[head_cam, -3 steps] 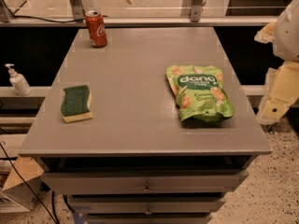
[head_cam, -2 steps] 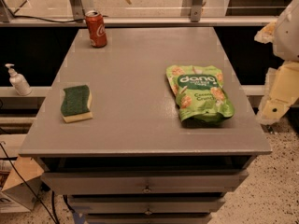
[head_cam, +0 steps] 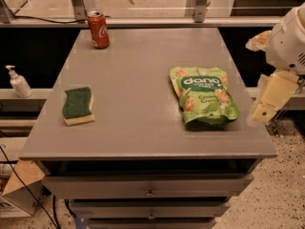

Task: Pick green rice chip bag

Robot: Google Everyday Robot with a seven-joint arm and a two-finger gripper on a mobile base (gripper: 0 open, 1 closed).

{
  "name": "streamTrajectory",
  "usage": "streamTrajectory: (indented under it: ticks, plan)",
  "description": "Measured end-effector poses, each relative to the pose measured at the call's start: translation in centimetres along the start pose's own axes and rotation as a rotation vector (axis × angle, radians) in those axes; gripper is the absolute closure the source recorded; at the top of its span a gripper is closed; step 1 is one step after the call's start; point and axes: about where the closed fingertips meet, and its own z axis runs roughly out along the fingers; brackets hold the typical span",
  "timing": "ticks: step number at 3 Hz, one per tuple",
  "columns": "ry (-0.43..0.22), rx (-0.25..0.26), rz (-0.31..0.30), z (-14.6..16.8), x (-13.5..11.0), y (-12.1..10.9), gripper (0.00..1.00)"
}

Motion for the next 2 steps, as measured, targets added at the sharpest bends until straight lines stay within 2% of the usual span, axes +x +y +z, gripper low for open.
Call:
streamTrajectory:
  ticks: [1, 2]
  plan:
    - [-0.078, -0.011, 0.016, 2.77, -0.26, -0.88, 0.00]
    - [-0.089, -0.008, 0.019, 3.03, -0.40, -1.10, 0.00]
